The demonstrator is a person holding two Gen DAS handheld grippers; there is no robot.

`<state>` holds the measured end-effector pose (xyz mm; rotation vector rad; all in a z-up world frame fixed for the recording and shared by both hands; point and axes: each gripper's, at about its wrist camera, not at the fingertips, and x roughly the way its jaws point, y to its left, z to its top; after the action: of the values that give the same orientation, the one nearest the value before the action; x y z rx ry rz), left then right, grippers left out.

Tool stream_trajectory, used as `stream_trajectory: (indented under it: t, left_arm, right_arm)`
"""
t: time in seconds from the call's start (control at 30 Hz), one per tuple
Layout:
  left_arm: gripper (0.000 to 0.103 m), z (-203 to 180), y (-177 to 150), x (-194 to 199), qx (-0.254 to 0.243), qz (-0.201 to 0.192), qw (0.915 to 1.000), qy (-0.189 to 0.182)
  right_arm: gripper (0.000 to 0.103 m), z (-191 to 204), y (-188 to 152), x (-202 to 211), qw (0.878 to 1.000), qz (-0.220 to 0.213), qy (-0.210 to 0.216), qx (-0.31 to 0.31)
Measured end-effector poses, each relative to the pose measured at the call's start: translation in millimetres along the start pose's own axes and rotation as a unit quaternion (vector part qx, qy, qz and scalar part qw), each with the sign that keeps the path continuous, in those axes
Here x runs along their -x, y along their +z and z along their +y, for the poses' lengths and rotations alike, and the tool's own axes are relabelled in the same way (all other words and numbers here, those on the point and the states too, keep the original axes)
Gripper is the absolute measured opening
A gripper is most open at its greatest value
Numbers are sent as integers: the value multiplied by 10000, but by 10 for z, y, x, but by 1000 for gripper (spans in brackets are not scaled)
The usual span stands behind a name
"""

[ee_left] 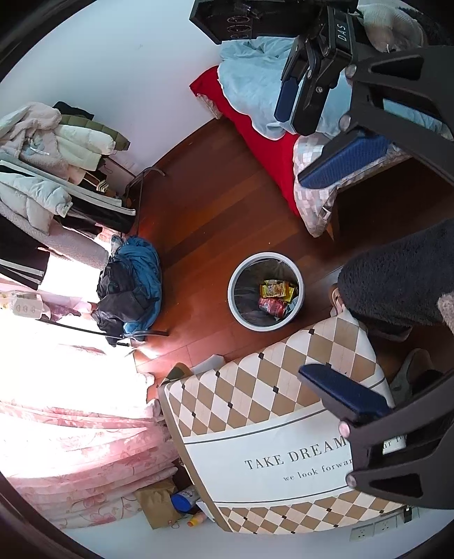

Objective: Collect trash

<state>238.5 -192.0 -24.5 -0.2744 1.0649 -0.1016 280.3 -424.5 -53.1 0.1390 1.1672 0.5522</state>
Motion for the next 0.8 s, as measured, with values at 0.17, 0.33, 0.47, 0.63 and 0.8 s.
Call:
stream_trajectory:
  t: [0.17,0.33,0.47,0.63,0.8]
  left_arm:
    - [103,0,-1,-9,13,4,10000,38]
    - [103,1,-12,-9,12,4,10000,42]
    - [103,-3,-28,-11,22,-4,10000,17]
    - [103,-6,-38,-8,23,6,10000,7]
    - [103,-13,-67,0,16,11,10000,-9]
  right_arm:
    - [103,4,-3,-6,10000,6,8,2]
    - [103,4,-13,-5,10000,7,0,9]
    - [103,-26,-23,3,10000,20,-17,44]
    - [103,-38,-39,15,10000,39,-23,74]
    - [103,-65,-73,45,9999,73,-29,111]
